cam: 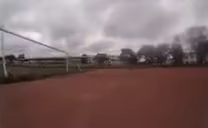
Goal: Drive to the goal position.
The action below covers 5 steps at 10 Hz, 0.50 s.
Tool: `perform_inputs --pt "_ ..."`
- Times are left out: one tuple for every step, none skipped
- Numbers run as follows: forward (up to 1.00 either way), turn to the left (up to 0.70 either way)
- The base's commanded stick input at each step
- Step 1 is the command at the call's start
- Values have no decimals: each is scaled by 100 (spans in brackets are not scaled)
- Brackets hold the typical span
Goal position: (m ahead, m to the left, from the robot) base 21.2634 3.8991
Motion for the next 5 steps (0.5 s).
perform_inputs --pt "70 0" --pt "70 0" --pt "70 0" --pt "70 0" --pt "70 0"
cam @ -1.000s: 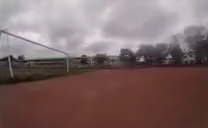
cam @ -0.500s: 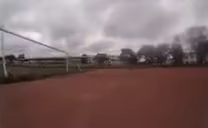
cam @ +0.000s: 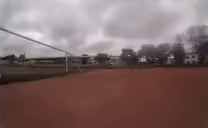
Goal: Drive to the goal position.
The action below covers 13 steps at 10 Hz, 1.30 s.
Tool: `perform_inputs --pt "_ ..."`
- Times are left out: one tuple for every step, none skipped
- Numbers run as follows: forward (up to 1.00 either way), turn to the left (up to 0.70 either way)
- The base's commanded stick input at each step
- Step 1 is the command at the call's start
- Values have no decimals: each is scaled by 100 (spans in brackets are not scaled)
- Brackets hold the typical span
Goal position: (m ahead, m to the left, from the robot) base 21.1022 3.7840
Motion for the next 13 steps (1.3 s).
perform_inputs --pt "70 0" --pt "70 0" --pt "70 0" --pt "70 0" --pt "70 0" --pt "70 0" --pt "70 0" --pt "70 0" --pt "70 0" --pt "70 0" --pt "70 0" --pt "70 0" --pt "70 0"
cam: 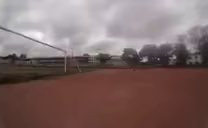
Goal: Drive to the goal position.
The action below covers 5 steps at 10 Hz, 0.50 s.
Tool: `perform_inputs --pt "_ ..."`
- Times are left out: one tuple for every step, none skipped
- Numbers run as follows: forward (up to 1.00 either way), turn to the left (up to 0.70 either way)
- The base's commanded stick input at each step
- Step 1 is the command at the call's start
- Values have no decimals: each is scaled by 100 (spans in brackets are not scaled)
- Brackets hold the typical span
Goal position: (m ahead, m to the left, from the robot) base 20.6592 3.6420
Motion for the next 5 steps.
perform_inputs --pt "70 0" --pt "70 0" --pt "70 0" --pt "70 0" --pt "70 0"
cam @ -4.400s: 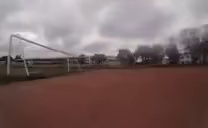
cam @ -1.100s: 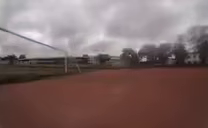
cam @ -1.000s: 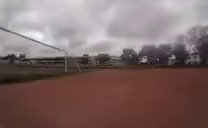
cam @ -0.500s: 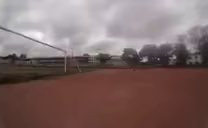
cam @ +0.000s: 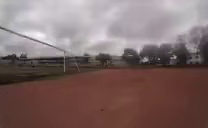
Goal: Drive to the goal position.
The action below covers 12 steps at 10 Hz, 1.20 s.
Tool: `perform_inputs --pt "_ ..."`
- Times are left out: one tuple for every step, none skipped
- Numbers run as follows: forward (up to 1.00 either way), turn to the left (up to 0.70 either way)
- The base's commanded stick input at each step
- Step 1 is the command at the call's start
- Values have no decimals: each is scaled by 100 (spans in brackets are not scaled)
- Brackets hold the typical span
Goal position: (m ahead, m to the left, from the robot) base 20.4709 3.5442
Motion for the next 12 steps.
perform_inputs --pt "70 0" --pt "70 0" --pt "70 0" --pt "70 0" --pt "70 0" --pt "70 0" --pt "70 0" --pt "70 0" --pt "70 0" --pt "70 0" --pt "70 0" --pt "70 0"
